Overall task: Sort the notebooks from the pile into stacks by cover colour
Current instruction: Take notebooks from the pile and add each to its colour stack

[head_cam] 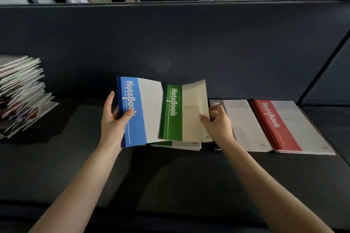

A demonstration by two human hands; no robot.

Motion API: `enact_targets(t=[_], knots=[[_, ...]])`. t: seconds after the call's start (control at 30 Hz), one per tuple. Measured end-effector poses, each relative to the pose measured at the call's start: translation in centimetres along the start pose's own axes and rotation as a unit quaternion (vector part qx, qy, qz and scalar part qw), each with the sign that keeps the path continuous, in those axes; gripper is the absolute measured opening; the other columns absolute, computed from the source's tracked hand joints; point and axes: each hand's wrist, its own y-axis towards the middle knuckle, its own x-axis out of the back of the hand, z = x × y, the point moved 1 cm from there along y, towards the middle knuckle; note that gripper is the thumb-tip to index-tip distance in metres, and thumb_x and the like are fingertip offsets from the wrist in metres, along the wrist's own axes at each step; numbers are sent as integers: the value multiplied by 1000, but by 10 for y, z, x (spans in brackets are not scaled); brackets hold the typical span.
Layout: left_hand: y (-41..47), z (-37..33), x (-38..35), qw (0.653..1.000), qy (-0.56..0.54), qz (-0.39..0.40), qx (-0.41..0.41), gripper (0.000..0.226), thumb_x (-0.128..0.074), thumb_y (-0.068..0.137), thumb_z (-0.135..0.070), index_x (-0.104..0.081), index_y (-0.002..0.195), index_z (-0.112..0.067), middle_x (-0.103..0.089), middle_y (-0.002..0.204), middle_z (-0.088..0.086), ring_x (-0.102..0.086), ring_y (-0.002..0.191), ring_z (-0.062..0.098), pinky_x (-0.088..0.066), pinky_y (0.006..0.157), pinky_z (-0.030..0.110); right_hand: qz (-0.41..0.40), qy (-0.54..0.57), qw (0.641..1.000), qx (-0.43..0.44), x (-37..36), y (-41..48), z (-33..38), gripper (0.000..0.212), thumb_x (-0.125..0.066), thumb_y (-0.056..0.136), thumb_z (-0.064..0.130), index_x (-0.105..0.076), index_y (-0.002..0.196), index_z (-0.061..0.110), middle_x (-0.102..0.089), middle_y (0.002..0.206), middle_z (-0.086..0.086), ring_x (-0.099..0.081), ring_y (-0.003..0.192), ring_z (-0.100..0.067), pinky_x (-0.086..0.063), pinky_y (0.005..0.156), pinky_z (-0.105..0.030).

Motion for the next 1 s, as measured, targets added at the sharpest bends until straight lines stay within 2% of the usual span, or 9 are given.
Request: enact_targets(t=[0.1, 0.2, 0.33, 0.43, 0.57, 0.63, 0.73, 0.87, 1.0], knots=[[12, 3, 32, 997, 69, 3, 17, 71, -65, 90, -16, -26, 146, -36, -53, 122, -10, -57, 98, 4, -43, 70, 22, -3, -8, 1000, -1, -16, -5, -1, 25, -61, 89, 11, -44, 106, 19, -60, 102, 1, -58, 95, -17, -47, 69, -24], [29, 8, 49, 990, 114, 41, 66, 78, -64, 90, -7, -21, 149, -34, -47, 127, -9, -52, 104, 12, -42, 71, 26, 9, -36, 999, 9, -28, -11, 2, 43, -54, 90, 1, -42, 130, 14, -55, 131, -9, -57, 96, -16, -43, 67, -20], [54, 8, 56, 955, 255, 139, 67, 82, -59, 88, 5, -20, 150, -33, -45, 139, -1, -48, 110, 14, -40, 85, 30, 11, -120, 991, 51, -37, -18, 8, 59, -46, 88, -8, -36, 141, 15, -52, 132, -11, -52, 71, -6, -37, 53, -16], [68, 9, 51, 901, 395, 177, -3, 81, -61, 87, 2, -22, 150, -29, -34, 151, 0, -44, 126, 18, -38, 93, 27, 43, -184, 980, 64, -43, -18, 8, 63, -44, 82, -16, -42, 139, 13, -30, 151, -8, -56, 112, -22, -42, 78, -18], [76, 26, 35, 841, 494, 219, -29, 77, -53, 88, 9, -24, 151, -25, -5, 161, 4, -20, 145, 26, -31, 105, 28, 106, -273, 955, 37, -52, -18, 6, 69, -40, 80, -17, -43, 141, 13, -7, 160, -9, -18, 144, -31, -33, 108, -28], [73, 34, 28, 820, 525, 226, -11, 71, -46, 89, 9, -28, 149, -25, -4, 161, 4, -16, 146, 27, -27, 113, 38, 132, -324, 936, 35, -55, -21, 7, 72, -39, 80, -13, -37, 145, 17, -4, 160, -8, -2, 147, -33, -18, 118, -39], [65, 44, 15, 785, 579, 212, -58, 55, -43, 97, -10, -31, 148, -25, -10, 161, 3, -13, 146, 29, -10, 117, 55, 129, -420, 896, 62, -57, -24, 8, 68, -41, 86, -2, -29, 149, 23, 2, 160, -5, 10, 146, -32, 0, 118, -47], [55, 57, -6, 781, 572, 234, -85, 52, -24, 103, -46, -21, 151, -28, -5, 162, -2, -1, 148, 27, 4, 116, 53, 114, -421, 891, 122, -68, -19, 18, 49, -33, 100, 30, -26, 149, 26, 0, 161, -4, 11, 147, -29, 4, 116, -53], [54, 71, -13, 756, 599, 240, -109, 62, -10, 95, -62, -14, 152, -36, -3, 162, -3, 6, 148, 25, 3, 118, 49, 150, -418, 888, 120, -89, -10, 18, 61, -19, 96, 61, -12, 151, 35, 3, 161, 0, 12, 146, -29, 5, 115, -57]])
